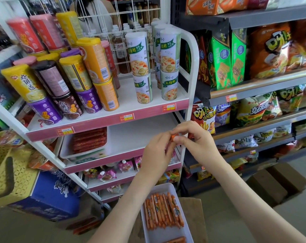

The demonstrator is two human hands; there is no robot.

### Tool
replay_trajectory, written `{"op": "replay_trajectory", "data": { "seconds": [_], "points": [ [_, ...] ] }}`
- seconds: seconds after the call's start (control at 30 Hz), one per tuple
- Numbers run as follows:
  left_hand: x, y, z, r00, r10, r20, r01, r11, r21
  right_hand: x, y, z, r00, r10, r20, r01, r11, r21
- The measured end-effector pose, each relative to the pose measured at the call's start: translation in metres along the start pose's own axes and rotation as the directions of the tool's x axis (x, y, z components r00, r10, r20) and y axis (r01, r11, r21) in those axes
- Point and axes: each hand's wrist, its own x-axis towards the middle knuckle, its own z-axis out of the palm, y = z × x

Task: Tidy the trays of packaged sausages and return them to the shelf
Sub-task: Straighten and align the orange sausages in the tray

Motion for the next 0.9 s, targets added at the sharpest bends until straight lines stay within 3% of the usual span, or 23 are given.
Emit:
{"op": "replay_trajectory", "data": {
  "seconds": [0.23,0.4,0.57,0.67,0.73,0.83,0.9],
  "points": [
    [0.002,0.001,0.001,0.998,0.032,0.046,-0.033,0.999,0.019,-0.003,0.004,0.001,0.997,0.047,-0.057,-0.036,0.984,0.176],
    [-0.006,-0.009,-0.003,0.896,-0.182,0.406,0.262,0.954,-0.149,-0.006,0.013,-0.004,0.957,0.22,-0.19,-0.1,0.864,0.493],
    [-0.022,-0.021,-0.004,0.897,-0.287,0.336,0.359,0.917,-0.176,-0.009,0.033,-0.004,0.881,0.444,-0.162,-0.219,0.687,0.693],
    [-0.025,-0.032,-0.005,0.88,-0.378,0.289,0.431,0.89,-0.149,-0.016,0.057,0.003,0.826,0.561,-0.055,-0.393,0.643,0.657],
    [-0.029,-0.043,-0.002,0.823,-0.397,0.406,0.446,0.894,-0.031,-0.023,0.072,0.01,0.786,0.618,0.008,-0.491,0.617,0.615],
    [-0.039,-0.058,0.008,0.601,-0.396,0.694,0.432,0.892,0.134,-0.032,0.094,0.025,0.72,0.69,0.071,-0.588,0.553,0.59],
    [-0.052,-0.071,0.02,0.468,-0.39,0.793,0.408,0.891,0.197,-0.039,0.109,0.039,0.674,0.731,0.102,-0.636,0.505,0.583]
  ]
}}
